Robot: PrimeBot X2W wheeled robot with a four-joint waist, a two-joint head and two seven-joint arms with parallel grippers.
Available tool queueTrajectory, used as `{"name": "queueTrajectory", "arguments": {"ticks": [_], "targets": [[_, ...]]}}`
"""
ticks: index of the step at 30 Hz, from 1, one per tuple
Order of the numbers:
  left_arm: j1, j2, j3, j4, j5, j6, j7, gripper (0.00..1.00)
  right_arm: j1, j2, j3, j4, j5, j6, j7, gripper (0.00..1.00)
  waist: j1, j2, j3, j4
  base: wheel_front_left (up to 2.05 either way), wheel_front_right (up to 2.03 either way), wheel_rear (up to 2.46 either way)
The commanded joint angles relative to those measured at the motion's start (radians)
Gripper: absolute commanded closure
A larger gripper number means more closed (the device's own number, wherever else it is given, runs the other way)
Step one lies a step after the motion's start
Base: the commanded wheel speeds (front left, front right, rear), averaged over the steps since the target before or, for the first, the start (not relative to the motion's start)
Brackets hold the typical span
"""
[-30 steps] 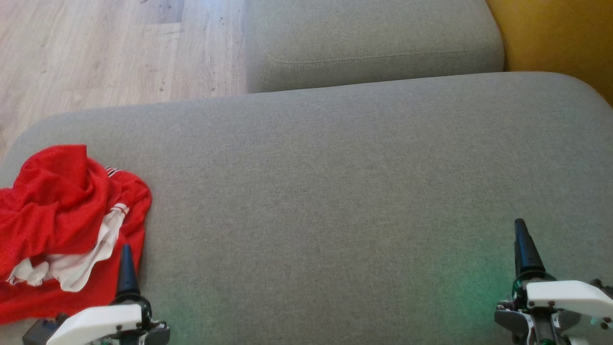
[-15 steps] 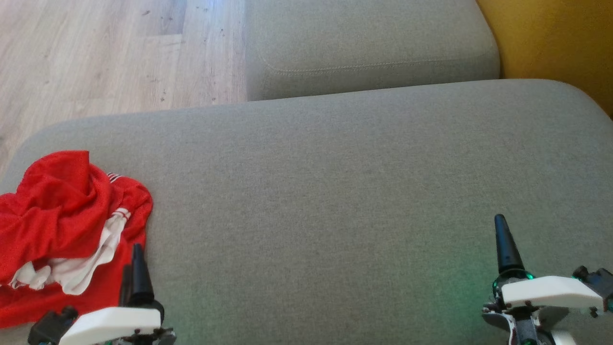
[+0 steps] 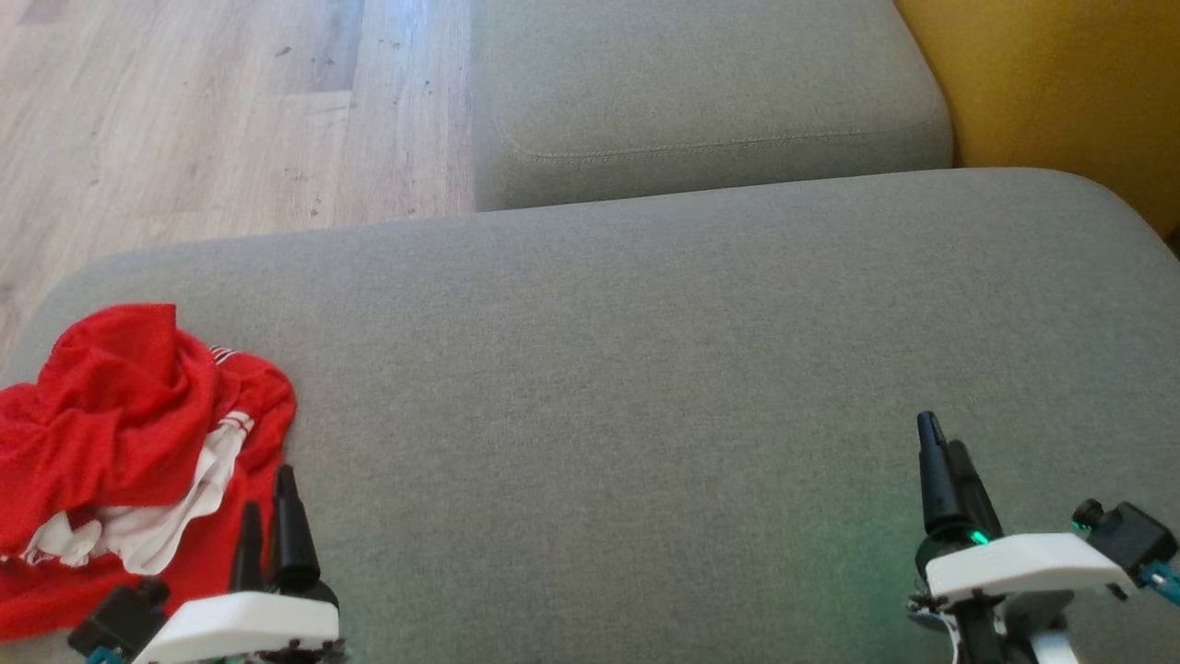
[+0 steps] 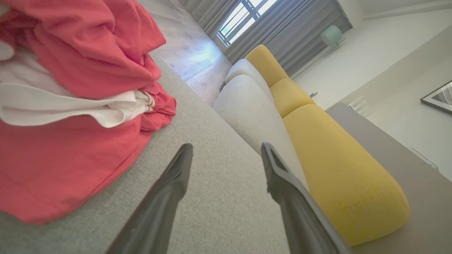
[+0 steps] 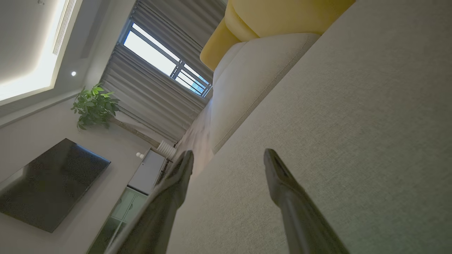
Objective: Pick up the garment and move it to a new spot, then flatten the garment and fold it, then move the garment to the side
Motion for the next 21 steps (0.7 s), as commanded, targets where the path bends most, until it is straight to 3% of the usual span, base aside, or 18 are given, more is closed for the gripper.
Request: {"name": "queueTrajectory", "arguments": {"ticks": [1,21], "targets": [[-0.019,0.006,0.009,-0.045,0.033,0.002,-0.015,0.00,-0.019,-0.017,0.019,-0.040,-0.032,0.000,-0.015,0.00,0.0000,0.0000,-0.001,0.000,0.00,0.00,0.00],[0.003,0.006,-0.022,-0.078,0.282,0.002,-0.074,0.00,-0.014,-0.031,0.102,-0.060,-0.271,0.000,-0.074,0.00,0.0000,0.0000,-0.025,0.004,0.00,0.00,0.00]]}}
